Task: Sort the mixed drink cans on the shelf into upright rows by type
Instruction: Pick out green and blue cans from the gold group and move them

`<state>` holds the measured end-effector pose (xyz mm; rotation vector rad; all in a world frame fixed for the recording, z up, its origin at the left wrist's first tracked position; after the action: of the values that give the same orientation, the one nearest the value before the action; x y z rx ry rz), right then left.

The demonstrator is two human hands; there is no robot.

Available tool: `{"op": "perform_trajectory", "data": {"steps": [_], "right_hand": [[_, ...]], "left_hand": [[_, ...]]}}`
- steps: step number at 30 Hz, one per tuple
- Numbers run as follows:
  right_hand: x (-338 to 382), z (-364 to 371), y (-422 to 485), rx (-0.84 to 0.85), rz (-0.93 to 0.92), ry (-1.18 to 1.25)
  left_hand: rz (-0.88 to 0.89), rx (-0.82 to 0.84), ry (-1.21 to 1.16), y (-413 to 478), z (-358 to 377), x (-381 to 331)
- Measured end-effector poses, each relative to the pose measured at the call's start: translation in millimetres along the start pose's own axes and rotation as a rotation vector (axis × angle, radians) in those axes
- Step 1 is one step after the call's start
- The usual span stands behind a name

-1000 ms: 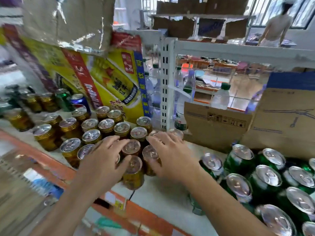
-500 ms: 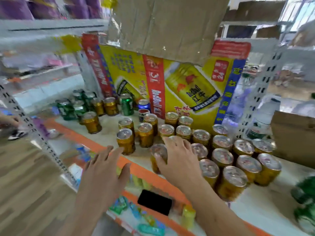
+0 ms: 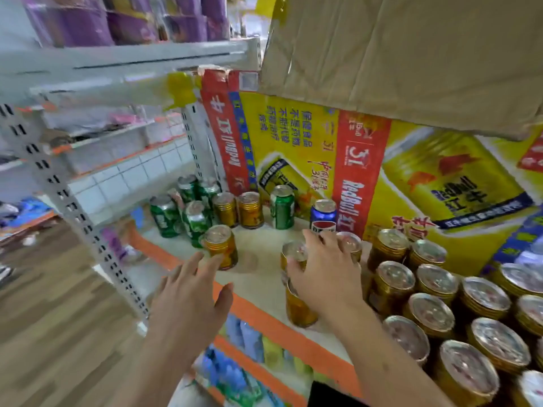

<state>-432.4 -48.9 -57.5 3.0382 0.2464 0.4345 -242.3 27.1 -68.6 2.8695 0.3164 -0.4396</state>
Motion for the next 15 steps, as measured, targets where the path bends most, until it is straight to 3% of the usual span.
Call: {"op": "perform_trajectory", "data": {"steps": [10, 15], "right_hand": [[47, 30, 122, 0.101, -0.005, -0.072], [84, 54, 148, 0.214, -0.100, -0.061]], "left_hand": [[0.000, 0.141, 0.060, 140, 6, 58], [0.066, 0.192, 0.031, 194, 29, 76]]}}
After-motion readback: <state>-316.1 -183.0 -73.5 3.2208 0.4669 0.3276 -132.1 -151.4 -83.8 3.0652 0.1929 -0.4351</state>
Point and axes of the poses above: each hand's wrist, its own y-axis towards the middle knuckle, its own z-axis out of the palm, x = y × z, the point moved 1 cm from there along y, towards the middle knuckle, and after that the axes turned 8 degrees about -y, right-handed, at the moved point
